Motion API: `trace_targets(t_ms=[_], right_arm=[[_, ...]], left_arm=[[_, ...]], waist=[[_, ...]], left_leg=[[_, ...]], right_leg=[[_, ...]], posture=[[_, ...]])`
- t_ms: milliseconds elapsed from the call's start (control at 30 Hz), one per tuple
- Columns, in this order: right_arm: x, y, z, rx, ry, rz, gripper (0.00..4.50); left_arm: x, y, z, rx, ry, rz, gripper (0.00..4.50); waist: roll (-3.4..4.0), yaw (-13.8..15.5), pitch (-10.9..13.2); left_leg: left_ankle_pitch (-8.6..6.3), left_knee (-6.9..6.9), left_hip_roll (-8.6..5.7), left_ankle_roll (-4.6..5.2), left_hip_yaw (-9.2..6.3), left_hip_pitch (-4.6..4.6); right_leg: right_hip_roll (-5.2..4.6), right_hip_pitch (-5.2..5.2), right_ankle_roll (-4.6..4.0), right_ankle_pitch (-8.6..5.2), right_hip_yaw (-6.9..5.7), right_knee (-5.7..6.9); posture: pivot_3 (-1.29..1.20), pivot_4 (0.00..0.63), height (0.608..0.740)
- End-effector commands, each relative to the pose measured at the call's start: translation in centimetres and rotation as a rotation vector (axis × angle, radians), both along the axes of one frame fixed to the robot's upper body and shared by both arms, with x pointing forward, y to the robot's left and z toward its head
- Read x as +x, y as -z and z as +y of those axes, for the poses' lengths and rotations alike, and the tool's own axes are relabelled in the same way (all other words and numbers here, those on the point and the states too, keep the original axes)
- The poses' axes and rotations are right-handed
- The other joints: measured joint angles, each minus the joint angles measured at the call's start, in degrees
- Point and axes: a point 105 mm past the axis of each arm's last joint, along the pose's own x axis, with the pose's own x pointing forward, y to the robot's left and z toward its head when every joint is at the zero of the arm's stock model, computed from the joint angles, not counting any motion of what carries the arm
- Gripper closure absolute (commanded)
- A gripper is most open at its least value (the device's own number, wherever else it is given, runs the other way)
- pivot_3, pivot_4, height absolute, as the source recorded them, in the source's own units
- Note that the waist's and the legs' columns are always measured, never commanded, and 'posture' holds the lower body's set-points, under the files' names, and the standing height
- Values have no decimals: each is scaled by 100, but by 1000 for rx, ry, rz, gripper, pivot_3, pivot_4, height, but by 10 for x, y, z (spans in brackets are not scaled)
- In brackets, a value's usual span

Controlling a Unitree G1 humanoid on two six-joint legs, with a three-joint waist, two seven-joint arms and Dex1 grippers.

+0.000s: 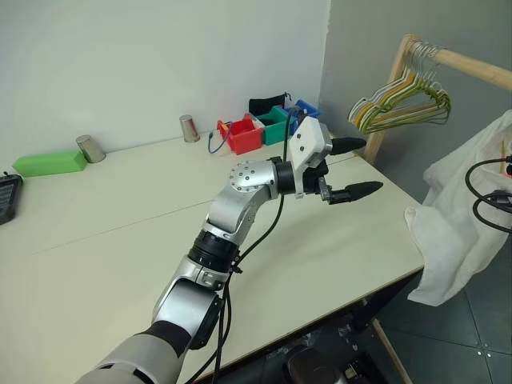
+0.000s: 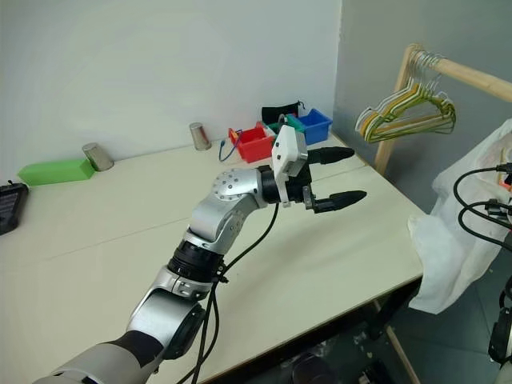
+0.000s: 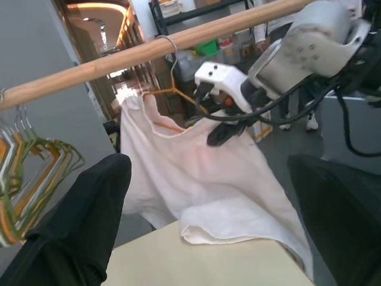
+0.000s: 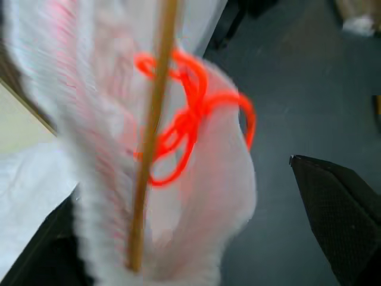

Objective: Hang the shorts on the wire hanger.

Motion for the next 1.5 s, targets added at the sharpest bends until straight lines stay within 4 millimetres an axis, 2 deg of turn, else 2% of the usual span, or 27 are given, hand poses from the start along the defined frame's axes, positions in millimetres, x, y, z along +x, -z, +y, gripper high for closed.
trace_targets(t_ms=[33, 300, 467, 600, 733, 800, 867, 1000, 1033, 1133, 1233, 1400, 1500], right_arm=[[-6, -24, 15, -81, -22, -55, 8], [-14, -47, 38, -159, -37, -105, 8], [-13, -68, 56, -260, -64, -169, 8], [-1, -77, 82, -328, -138, -223, 8], [24, -61, 134, -218, -335, -292, 8], [38, -47, 166, -174, -468, -327, 8], [46, -35, 186, -168, -541, -334, 8], [59, -13, 227, -125, -694, -396, 8], [62, -7, 235, -107, -716, -406, 8], [68, 20, 250, -69, -748, -404, 8], [73, 40, 257, -46, -775, -402, 8], [77, 73, 260, 31, -784, -351, 8], [77, 86, 259, 57, -776, -329, 8]], left_arm=[[3, -15, 7, -29, -11, -50, 0], [12, -15, 25, -12, -55, -36, 0], [20, -14, 46, -1, -128, -12, 0], [32, -8, 69, -7, -233, 62, 0], [41, 7, 96, -5, -375, 111, 0], [53, 14, 120, -36, -547, 132, 0], [60, 20, 142, -64, -688, 154, 0], [55, 37, 178, -75, -901, 179, 0], [53, 41, 187, -73, -954, 180, 0], [44, 56, 210, -80, -1105, 209, 0], [33, 71, 225, -64, -1209, 234, 0], [14, 102, 235, -79, -1316, 339, 0], [7, 118, 235, -85, -1342, 388, 0]], waist=[[0, 16, 0], [1, 30, 0], [6, 15, 3], [6, 13, 3], [5, -9, 2], [4, 16, 2], [5, 92, 2], [3, 320, 2], [1, 451, 2], [-4, 789, 0], [-8, 1133, -3], [-14, 1664, -7], [-17, 1920, -8]], left_leg=[[0, 0, -1, 0, -3, -2], [0, -1, -2, 1, -4, -7], [0, -2, -3, 1, -4, -7], [0, -1, -3, 1, -10, -7], [0, 1, -1, 1, -13, -8], [1, 3, -4, 1, -15, -6], [0, 9, -3, 1, -23, -8], [0, 17, -5, 2, -43, -10], [0, 17, -5, 1, -49, -10], [1, 20, -11, 0, -68, -13], [2, 21, -13, -1, -75, -12], [2, 21, -15, -3, -74, -12], [3, 21, -16, -3, -73, -13]], right_leg=[[0, 0, 0, 0, -1, -1], [-1, -5, 1, -1, 0, -2], [-2, -11, 1, -1, 3, 3], [-1, -12, 1, -1, -1, 3], [-1, -11, 1, -1, -2, 7], [-4, -18, 1, -1, -3, 17], [-4, -18, 1, -1, -7, 21], [-5, -18, -3, 3, -19, 27], [-5, -16, -4, 3, -25, 27], [-6, -15, -25, 16, -37, 31], [-6, -13, -27, 18, -42, 30], [-9, -13, -29, 20, -43, 29], [-9, -13, -30, 20, -46, 29]], posture=[[-392, 0, 740], [-398, 0, 740], [-394, 0, 740], [-382, 0, 740], [-354, 0, 740], [-319, 0, 740], [-287, 0, 740], [-197, 0, 740], [-178, 0, 740], [-112, 0, 740], [-56, 0, 740], [-1, 0, 740], [23, 0, 740]])
